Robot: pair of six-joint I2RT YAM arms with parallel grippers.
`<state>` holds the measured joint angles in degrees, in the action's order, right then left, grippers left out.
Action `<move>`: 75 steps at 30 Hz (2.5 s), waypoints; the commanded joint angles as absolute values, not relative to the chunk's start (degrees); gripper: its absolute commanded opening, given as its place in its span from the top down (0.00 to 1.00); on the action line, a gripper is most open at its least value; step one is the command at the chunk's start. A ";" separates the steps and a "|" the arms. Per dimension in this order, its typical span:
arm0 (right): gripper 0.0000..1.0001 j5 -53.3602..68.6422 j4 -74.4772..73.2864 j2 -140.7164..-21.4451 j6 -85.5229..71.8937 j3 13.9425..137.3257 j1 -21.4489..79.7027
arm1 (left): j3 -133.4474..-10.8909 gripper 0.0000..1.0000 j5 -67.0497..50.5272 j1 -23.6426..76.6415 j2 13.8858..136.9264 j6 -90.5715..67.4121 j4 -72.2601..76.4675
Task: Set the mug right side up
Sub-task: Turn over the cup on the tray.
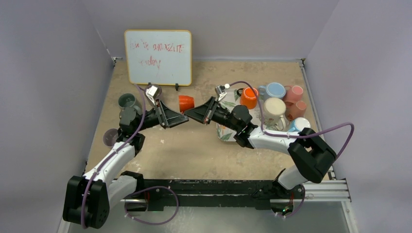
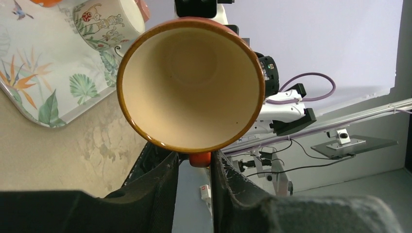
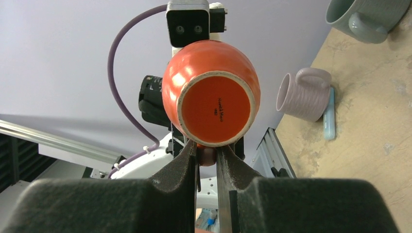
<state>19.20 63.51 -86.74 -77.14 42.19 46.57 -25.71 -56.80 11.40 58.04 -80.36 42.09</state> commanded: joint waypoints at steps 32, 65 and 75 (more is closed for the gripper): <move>0.71 22.73 67.63 -85.50 -75.67 40.80 46.76 | -27.21 1.00 -56.62 11.69 56.17 -71.65 35.33; 0.61 20.62 50.45 -81.41 -68.90 38.80 45.44 | -29.34 1.00 -34.50 11.60 59.81 -55.30 8.27; 0.53 15.70 37.01 -69.64 -60.90 39.59 45.48 | -33.39 1.00 -6.43 11.61 62.50 -47.86 -7.78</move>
